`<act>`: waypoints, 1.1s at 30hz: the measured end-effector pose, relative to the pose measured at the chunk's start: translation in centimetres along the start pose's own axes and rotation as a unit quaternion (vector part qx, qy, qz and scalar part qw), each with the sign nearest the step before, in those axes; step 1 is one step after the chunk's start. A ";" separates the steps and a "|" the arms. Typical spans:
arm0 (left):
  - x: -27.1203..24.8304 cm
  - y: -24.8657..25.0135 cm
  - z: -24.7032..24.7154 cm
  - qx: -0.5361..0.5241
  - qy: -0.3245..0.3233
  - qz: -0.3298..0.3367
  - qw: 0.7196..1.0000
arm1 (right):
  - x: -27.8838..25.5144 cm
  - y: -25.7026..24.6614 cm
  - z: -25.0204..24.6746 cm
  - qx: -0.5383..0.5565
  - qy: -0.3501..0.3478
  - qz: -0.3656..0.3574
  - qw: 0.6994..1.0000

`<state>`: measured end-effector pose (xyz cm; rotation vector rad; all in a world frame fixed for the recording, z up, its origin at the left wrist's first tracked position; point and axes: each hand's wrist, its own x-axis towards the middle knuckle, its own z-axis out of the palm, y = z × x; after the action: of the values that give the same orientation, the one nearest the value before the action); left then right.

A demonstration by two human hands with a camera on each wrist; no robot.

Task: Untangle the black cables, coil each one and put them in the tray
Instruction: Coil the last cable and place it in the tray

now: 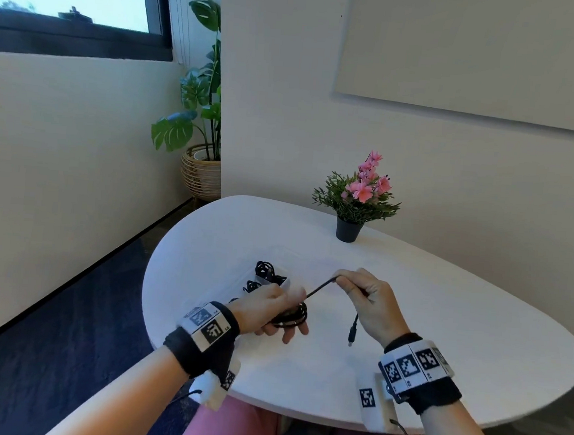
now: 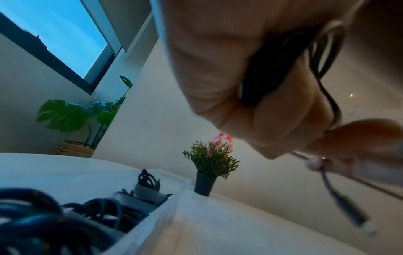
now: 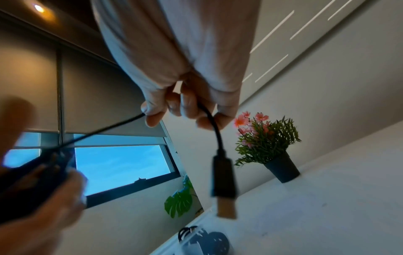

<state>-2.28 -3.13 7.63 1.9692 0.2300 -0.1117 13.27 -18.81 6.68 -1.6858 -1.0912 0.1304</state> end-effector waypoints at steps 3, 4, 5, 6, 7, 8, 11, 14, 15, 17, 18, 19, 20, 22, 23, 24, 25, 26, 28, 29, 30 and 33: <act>-0.6 0.6 -0.1 0.019 -0.044 0.033 0.998 | -0.2 0.2 0.3 0.010 -0.002 0.010 1.000; -0.7 0.8 -0.1 -0.029 -0.033 0.042 0.998 | -0.3 0.1 0.5 0.018 0.004 0.011 1.000; -0.8 1.1 -0.1 -0.090 -0.008 0.052 0.995 | -0.3 0.0 0.6 0.026 0.012 0.013 1.000; -0.8 1.3 0.0 -0.148 0.030 0.060 0.987 | -0.4 -0.2 0.8 0.036 0.018 0.016 0.999; -0.7 1.4 0.0 -0.198 0.074 0.067 0.975 | -0.4 -0.3 1.0 0.046 0.021 0.020 0.999; -0.5 1.4 0.1 -0.241 0.116 0.070 0.961 | -0.4 -0.5 1.3 0.054 0.022 0.026 0.998; 0.2 1.1 0.3 -0.328 0.191 0.059 0.923 | -0.7 -0.9 2.3 0.033 0.003 0.043 0.999; 1.0 0.7 0.3 -0.405 0.227 0.034 0.885 | -1.4 -1.3 3.3 0.006 -0.061 0.057 0.996; 1.3 0.7 0.3 -0.426 0.239 0.029 0.872 | -1.7 -1.4 3.6 -0.005 -0.084 0.058 0.995; 1.7 0.5 0.3 -0.471 0.255 0.025 0.844 | -2.3 -1.8 4.3 -0.027 -0.123 0.063 0.990; 1.9 0.5 0.3 -0.493 0.257 0.024 0.831 | -2.6 -2.0 4.7 -0.032 -0.139 0.067 0.988; 2.1 0.3 0.3 -0.514 0.254 0.023 0.819 | -2.7 -2.1 5.2 -0.043 -0.153 0.068 0.985; 2.1 0.3 0.4 -0.534 0.249 0.022 0.808 | -2.8 -2.1 5.6 -0.061 -0.164 0.069 0.982; 2.3 0.4 0.5 -0.572 0.245 0.020 0.783 | -3.1 -2.3 6.3 -0.099 -0.184 0.073 0.975; 2.3 0.5 0.5 -0.587 0.256 0.020 0.768 | -3.3 -2.5 6.5 -0.114 -0.195 0.070 0.972; 2.3 0.7 0.6 -0.596 0.272 0.019 0.755 | -3.6 -2.7 6.7 -0.128 -0.208 0.061 0.968; 2.3 0.8 0.5 -0.597 0.291 0.019 0.747 | -3.9 -3.1 6.8 -0.143 -0.226 0.049 0.962; 2.2 0.8 0.4 -0.585 0.313 0.019 0.747 | -4.2 -3.6 6.9 -0.163 -0.248 0.038 0.954; 2.2 0.4 0.1 -0.510 0.368 0.014 0.777 | -4.8 -4.4 6.6 -0.219 -0.285 0.008 0.933; 2.1 0.1 0.1 -0.453 0.390 0.011 0.801 | -4.9 -4.7 6.3 -0.252 -0.289 -0.017 0.923; 2.0 -0.1 0.1 -0.393 0.400 0.010 0.828 | -4.7 -5.2 5.8 -0.277 -0.282 -0.048 0.918; 1.4 -0.8 1.0 -0.211 0.362 0.009 0.908 | -3.6 -6.5 4.4 -0.243 -0.254 -0.119 0.929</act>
<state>-1.07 -3.60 6.24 1.4993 0.6579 0.6472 4.90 -18.17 8.61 -1.9941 -1.8262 0.1530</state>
